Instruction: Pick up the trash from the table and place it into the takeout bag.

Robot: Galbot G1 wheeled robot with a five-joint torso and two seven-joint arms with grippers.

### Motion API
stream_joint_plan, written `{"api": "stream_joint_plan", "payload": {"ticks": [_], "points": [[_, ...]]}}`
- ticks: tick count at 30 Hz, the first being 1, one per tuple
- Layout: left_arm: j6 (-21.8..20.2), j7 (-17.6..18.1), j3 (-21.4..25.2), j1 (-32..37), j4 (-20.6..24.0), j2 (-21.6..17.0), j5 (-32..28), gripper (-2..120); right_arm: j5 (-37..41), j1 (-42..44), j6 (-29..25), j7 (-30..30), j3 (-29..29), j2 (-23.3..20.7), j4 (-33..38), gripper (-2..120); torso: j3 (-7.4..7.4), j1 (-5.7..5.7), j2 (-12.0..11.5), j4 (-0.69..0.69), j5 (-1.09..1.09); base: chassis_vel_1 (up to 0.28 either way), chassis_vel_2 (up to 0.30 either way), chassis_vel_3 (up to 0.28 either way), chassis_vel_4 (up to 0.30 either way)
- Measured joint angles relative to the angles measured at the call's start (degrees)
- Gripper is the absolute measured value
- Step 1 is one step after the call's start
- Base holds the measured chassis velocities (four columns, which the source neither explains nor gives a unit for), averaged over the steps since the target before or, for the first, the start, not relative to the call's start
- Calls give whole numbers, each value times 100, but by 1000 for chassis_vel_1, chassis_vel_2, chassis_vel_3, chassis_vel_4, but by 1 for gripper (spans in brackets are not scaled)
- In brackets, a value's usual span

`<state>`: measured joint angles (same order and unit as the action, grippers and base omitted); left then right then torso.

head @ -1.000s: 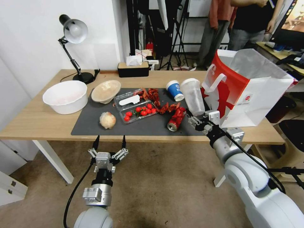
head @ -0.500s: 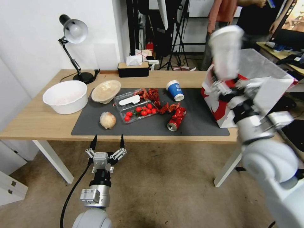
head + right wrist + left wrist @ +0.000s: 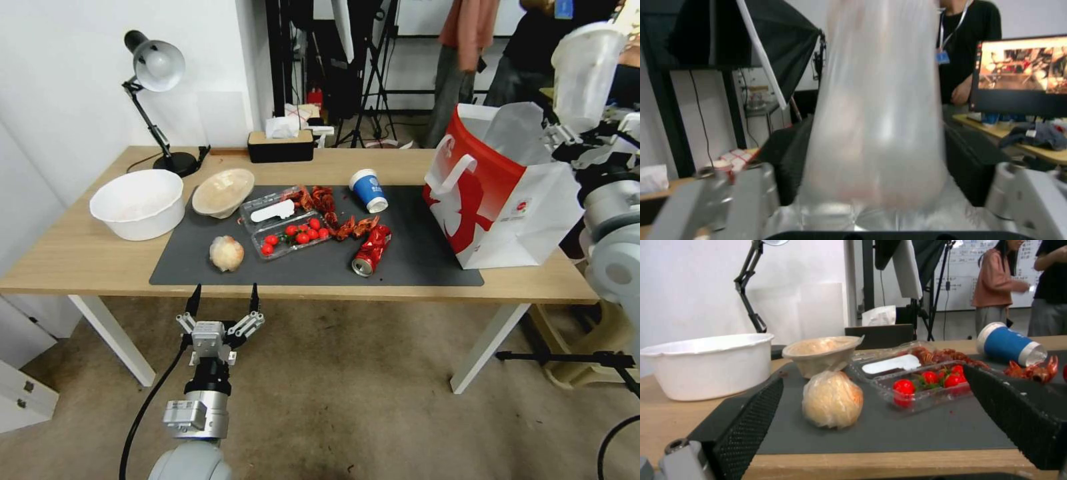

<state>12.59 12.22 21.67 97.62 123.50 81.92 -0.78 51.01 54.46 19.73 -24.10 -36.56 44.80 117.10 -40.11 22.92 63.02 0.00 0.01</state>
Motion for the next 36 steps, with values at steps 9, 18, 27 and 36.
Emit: {"api": "stream_joint_plan", "payload": {"ticks": [9,18,27,36], "points": [[-13,87,28,20,54,-17,33,100,-176,104,28,-10,92,83,30,98,0,0,0,0,-1,0,0,0,0],[-7,98,34,103,115,9,39,100,-316,206,-137,19,101,164,205,100,0,0,0,0,-1,0,0,0,0],[29,96,21,159,150,50,34,100,-149,803,-562,455,-136,206,929,100,0,0,0,0,-2,0,0,0,0],[156,112,36,199,167,-12,-13,100,-1412,2772,-1240,926,-13,1085,1964,100,1,-1,0,1,-3,0,0,0,0]]}}
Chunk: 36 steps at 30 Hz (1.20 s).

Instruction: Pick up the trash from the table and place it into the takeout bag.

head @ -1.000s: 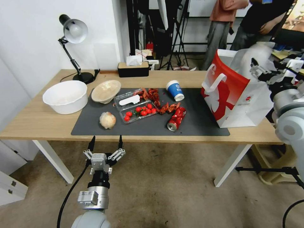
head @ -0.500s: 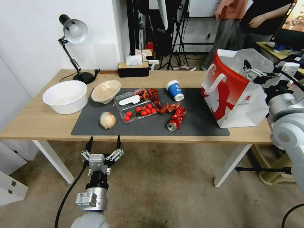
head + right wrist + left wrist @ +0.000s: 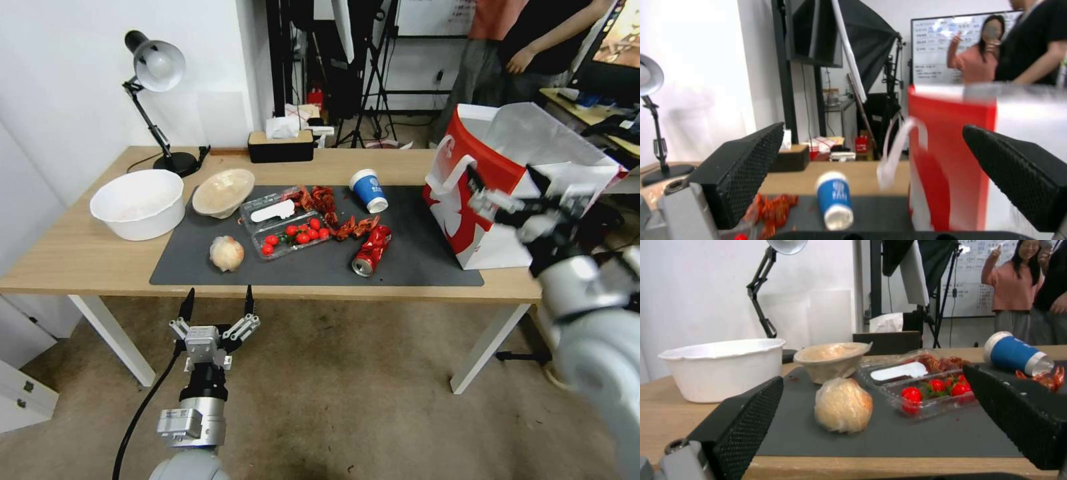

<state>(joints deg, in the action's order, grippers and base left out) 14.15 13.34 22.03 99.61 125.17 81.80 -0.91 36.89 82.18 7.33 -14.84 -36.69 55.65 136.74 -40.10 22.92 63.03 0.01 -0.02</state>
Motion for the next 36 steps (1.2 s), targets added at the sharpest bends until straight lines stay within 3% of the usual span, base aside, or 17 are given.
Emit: {"api": "stream_joint_plan", "payload": {"ticks": [2,5,6,8,13,22,36], "points": [[15,9,0,7,0,-7,-5,100,-231,235,-213,28,76,147,3,100,0,0,0,1,0,0,0,0,0],[61,21,-6,48,-12,-30,-46,100,-1000,1214,-1068,199,400,746,-120,100,0,-1,1,-3,1,0,0,0,0],[61,21,-6,48,-12,-30,-46,100,-1000,1214,-1068,199,400,746,-120,100,0,-1,1,-3,1,0,0,0,0],[68,21,-18,18,-62,-66,-86,100,-1418,1628,-1621,230,573,1011,-399,100,0,0,0,-1,1,0,0,0,0],[68,20,-57,-7,-131,-88,-128,100,-1641,1874,-2002,177,807,1168,-768,100,0,-1,0,-1,1,0,0,0,0],[49,8,-94,-44,-190,-152,-207,100,-1923,1819,-2189,153,1260,1372,-1367,100,-1,0,0,-1,2,0,0,0,0],[42,8,-101,-91,-293,-161,-243,100,-2157,1722,-2143,111,1529,1414,-1581,100,-1,0,0,-1,1,0,0,0,0]]}}
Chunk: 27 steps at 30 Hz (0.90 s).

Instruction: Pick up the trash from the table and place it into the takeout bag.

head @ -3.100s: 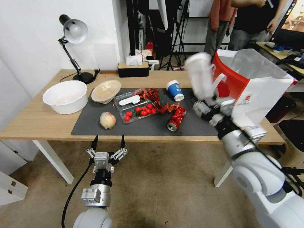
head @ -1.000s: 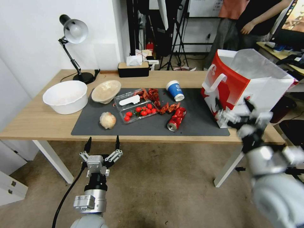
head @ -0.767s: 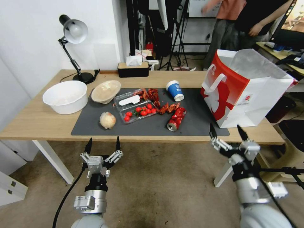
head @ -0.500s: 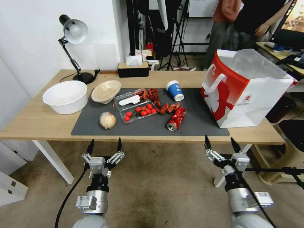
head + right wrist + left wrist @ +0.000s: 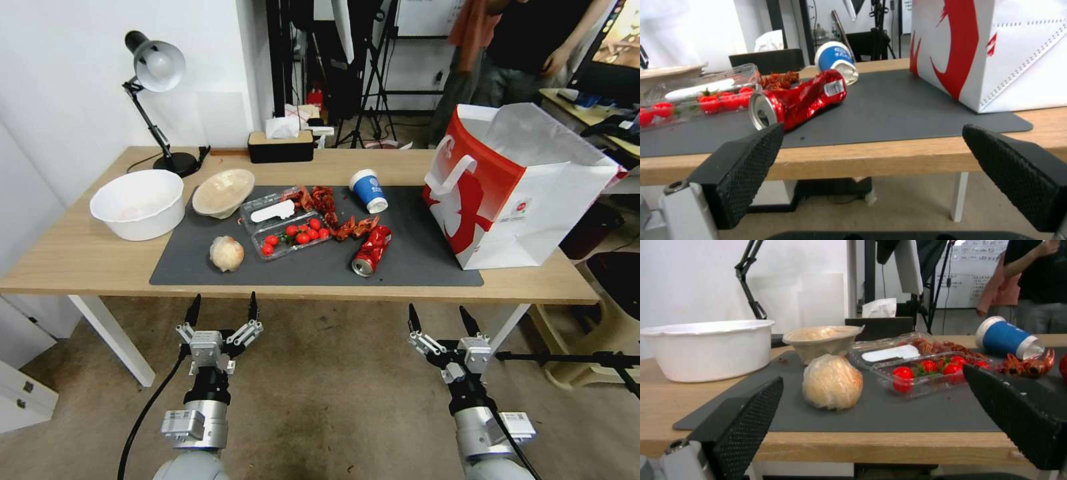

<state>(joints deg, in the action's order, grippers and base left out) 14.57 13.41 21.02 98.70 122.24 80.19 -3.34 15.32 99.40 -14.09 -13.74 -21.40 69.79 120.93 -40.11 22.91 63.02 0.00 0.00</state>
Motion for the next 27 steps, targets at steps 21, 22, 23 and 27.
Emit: {"api": "stream_joint_plan", "payload": {"ticks": [21,22,23,27], "points": [[3,-2,32,59,-14,76,50,100,147,-1791,1600,-681,1134,-60,69,100,-1,2,0,0,-1,0,0,0,0],[3,-2,41,67,2,76,51,100,255,-2040,1818,-808,1298,1,66,100,-1,1,0,1,0,0,0,0,0],[3,-1,43,69,9,77,52,100,308,-2209,1953,-898,1402,52,51,100,-1,2,0,1,1,0,0,0,0],[1,-1,46,86,33,94,65,100,380,-2634,2311,-1188,1659,174,-46,100,-1,1,0,0,1,0,0,0,0]]}}
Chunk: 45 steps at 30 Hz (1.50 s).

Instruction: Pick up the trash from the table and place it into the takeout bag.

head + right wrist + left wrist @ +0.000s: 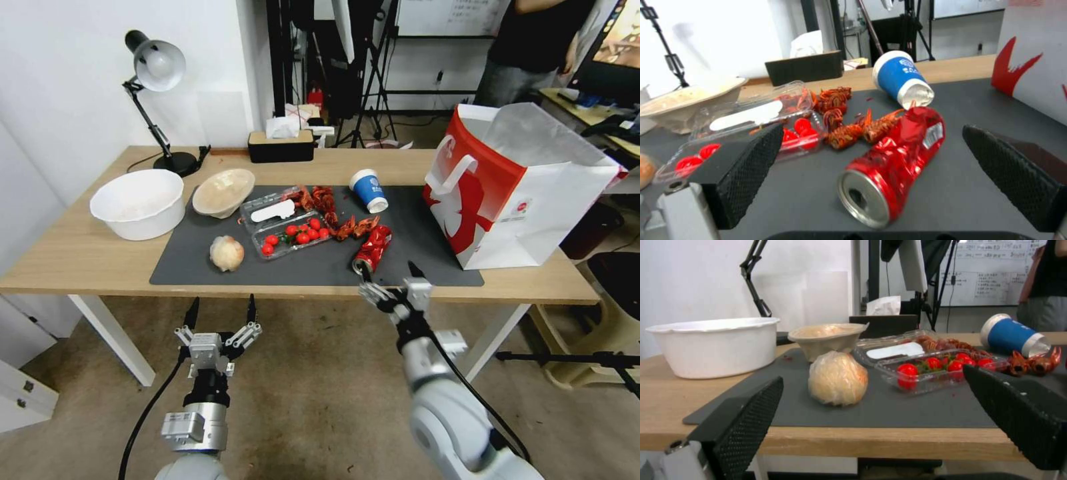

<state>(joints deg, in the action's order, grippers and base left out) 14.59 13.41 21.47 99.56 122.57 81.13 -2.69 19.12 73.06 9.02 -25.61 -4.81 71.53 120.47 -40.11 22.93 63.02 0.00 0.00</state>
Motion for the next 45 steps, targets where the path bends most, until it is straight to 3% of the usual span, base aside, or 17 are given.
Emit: {"api": "stream_joint_plan", "payload": {"ticks": [6,18,31,39,41,45], "points": [[-3,2,31,25,27,25,13,100,312,-599,594,-512,254,206,-330,100,0,0,0,0,-1,0,0,0,0],[-3,9,47,9,-34,44,15,100,814,-1109,1196,-901,306,443,-871,100,0,0,0,-1,0,0,0,0,0],[-3,30,51,-62,-148,28,-14,100,968,-1205,1377,-1322,323,682,-1054,97,1,-1,1,0,0,0,0,0,0],[-3,34,19,-96,-188,26,-17,100,970,-1135,1335,-1319,280,655,-1054,71,1,-1,1,0,0,0,0,0,0],[-34,67,-5,-96,-186,17,-117,100,970,-1091,1263,-1252,267,637,-1057,59,1,-1,1,0,0,0,0,0,0],[-66,101,-30,-89,-180,12,-157,100,933,-1028,1194,-1189,243,616,-1063,52,1,-2,1,0,0,0,0,0,0]]}}
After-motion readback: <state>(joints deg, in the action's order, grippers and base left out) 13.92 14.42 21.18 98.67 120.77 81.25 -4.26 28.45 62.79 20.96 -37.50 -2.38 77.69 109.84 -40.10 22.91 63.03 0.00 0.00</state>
